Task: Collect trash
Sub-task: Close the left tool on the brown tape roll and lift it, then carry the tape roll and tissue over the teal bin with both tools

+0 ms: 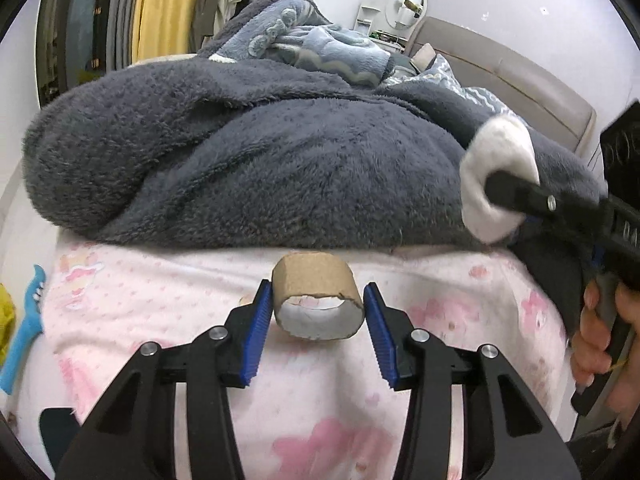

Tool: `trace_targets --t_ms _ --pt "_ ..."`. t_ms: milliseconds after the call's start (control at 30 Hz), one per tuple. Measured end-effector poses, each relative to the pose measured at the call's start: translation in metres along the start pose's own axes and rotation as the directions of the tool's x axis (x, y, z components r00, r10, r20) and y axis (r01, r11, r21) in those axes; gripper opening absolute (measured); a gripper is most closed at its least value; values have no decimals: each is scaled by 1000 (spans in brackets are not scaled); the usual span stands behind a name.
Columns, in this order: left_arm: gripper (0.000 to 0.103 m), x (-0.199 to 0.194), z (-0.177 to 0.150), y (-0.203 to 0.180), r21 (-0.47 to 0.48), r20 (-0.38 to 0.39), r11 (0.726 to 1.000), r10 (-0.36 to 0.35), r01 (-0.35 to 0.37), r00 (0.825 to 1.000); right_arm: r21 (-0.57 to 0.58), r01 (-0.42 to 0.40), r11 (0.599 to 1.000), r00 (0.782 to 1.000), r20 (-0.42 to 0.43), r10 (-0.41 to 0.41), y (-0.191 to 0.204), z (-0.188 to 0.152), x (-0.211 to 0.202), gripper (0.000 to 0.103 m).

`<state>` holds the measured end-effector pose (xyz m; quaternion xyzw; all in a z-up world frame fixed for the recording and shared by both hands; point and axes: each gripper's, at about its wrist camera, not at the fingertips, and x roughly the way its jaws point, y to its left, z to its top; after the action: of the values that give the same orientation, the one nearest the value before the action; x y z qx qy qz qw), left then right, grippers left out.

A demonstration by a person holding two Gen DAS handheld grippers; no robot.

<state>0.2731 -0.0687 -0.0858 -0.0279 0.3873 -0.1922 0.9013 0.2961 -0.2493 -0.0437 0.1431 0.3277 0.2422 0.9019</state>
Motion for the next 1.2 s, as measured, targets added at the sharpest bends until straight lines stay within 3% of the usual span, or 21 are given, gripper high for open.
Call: trace_targets --t_ms 400,767,1200 --pt "49 -44 -19 21 17 14 999 33 -34 999 1 -2 1000 999 44 2 44 -9 -4 50" --pt "50 -81 -41 45 0 8 999 32 -32 999 -24 -35 999 999 34 35 91 -26 8 50" --pt "50 -121 -61 90 -64 37 992 116 -113 993 -72 -67 995 998 3 68 142 -44 29 50"
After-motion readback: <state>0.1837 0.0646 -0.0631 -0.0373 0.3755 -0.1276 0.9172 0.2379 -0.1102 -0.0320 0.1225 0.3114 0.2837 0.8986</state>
